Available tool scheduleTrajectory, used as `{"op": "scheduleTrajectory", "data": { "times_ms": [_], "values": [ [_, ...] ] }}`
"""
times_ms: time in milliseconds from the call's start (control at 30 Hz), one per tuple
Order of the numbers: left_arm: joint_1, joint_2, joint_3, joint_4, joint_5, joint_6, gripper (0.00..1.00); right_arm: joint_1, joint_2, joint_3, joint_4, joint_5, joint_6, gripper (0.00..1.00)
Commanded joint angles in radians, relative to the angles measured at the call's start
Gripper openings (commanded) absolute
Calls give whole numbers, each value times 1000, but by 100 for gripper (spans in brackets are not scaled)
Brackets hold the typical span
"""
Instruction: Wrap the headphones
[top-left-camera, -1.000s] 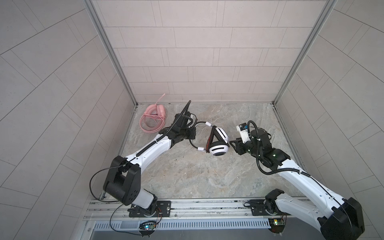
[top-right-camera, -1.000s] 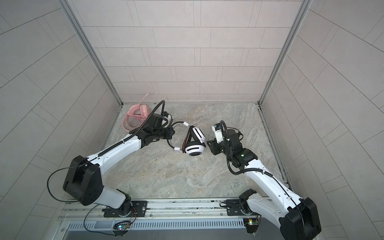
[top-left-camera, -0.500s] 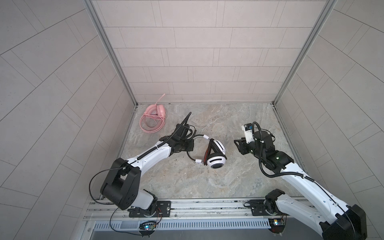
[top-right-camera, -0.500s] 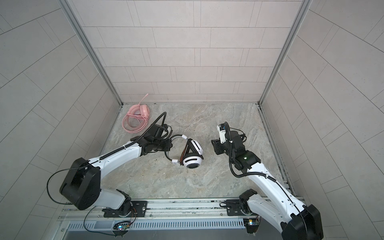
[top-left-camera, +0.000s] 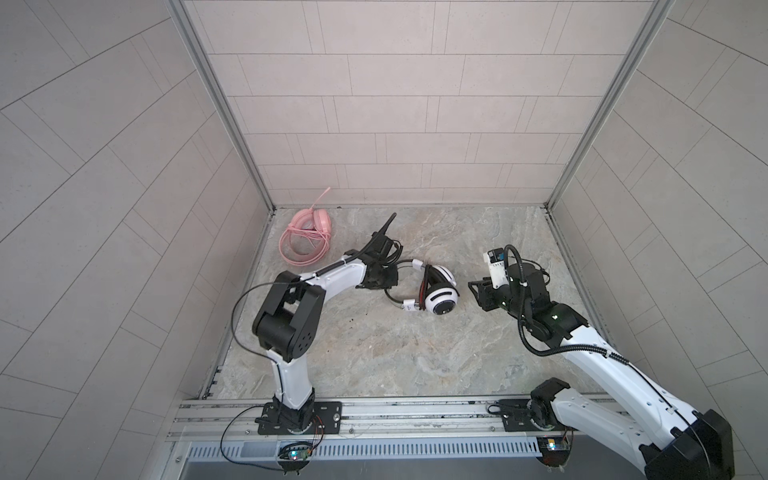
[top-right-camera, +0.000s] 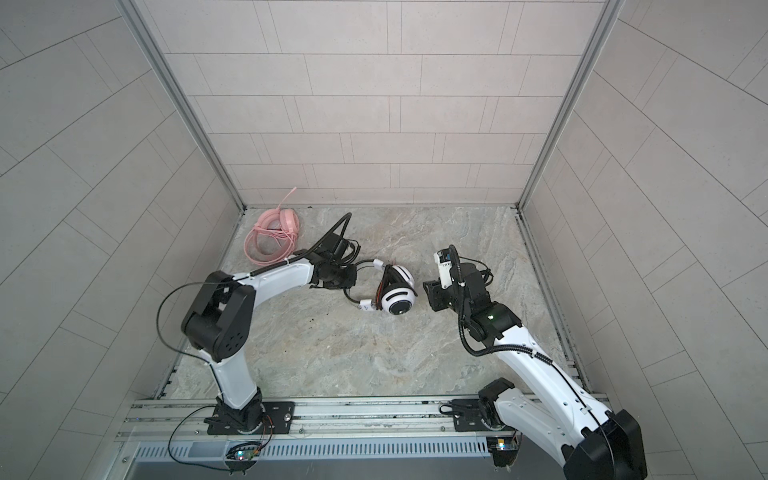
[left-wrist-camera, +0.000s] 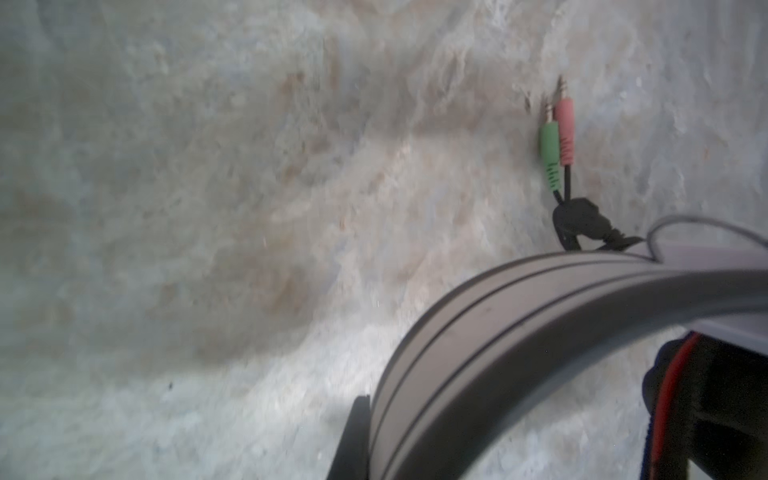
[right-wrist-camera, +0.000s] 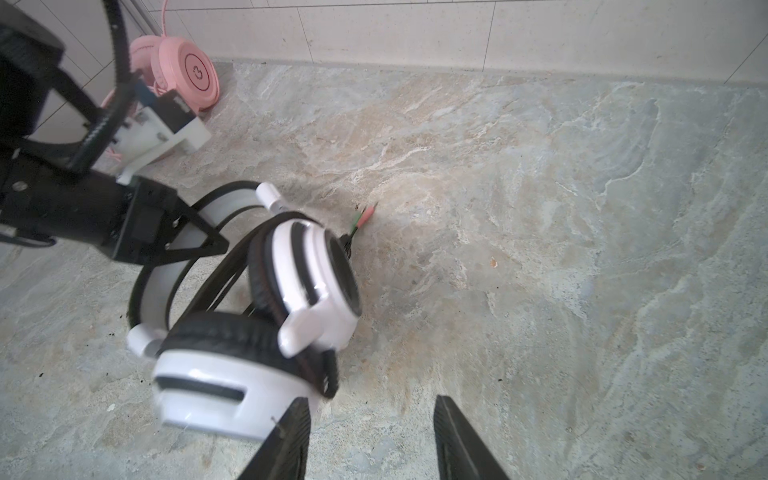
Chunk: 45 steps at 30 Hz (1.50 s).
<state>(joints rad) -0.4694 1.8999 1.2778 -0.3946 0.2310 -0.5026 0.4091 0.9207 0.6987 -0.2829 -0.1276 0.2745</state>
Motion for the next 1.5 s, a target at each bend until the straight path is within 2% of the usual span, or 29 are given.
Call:
{"op": "scheduleTrajectory", "data": {
  "times_ms": [0,100,233,467,500,533,567,833,1000,1100,1133,1167,1267,1333,1400,1433,1467],
  "values": [
    [29,84,111,-39,28,-45,0,-4,-31,15,-30,-4,2,49],
    [48,176,203,-100,23,-54,0,-6,-42,13,-47,3,-8,49],
    [48,222,250,-140,-24,-43,1,-8,-48,6,-42,3,-2,50],
    [44,182,219,-148,-78,-14,15,-9,-22,-1,-16,-9,4,50],
    [43,172,209,-142,-82,-12,18,-9,-22,-2,-11,-8,6,50],
    [42,161,200,-137,-85,-9,27,-9,-20,-4,-6,-7,9,50],
    [40,148,187,-129,-90,-3,31,-9,-18,-5,-2,-5,11,49],
    [23,20,104,-84,-133,23,43,-12,-12,-9,13,89,12,50],
    [24,-82,63,-64,-71,21,57,-35,27,8,27,264,-11,50],
    [28,-191,11,-48,-94,26,61,-88,47,12,62,369,4,56],
    [31,-237,-10,-41,-110,31,63,-109,53,2,98,402,3,61],
    [36,-285,-34,-34,-128,42,63,-133,58,-15,139,436,9,66],
    [39,-424,-88,-34,-203,119,64,-225,103,-51,228,472,6,71],
    [40,-525,-136,-37,-306,126,74,-290,157,-51,260,472,10,72],
    [42,-631,-226,32,-405,140,84,-331,209,-64,320,498,4,73],
    [49,-683,-275,71,-434,156,90,-335,237,-87,382,568,8,75],
    [55,-732,-320,111,-456,180,90,-334,260,-127,456,650,20,78]
  ]
}}
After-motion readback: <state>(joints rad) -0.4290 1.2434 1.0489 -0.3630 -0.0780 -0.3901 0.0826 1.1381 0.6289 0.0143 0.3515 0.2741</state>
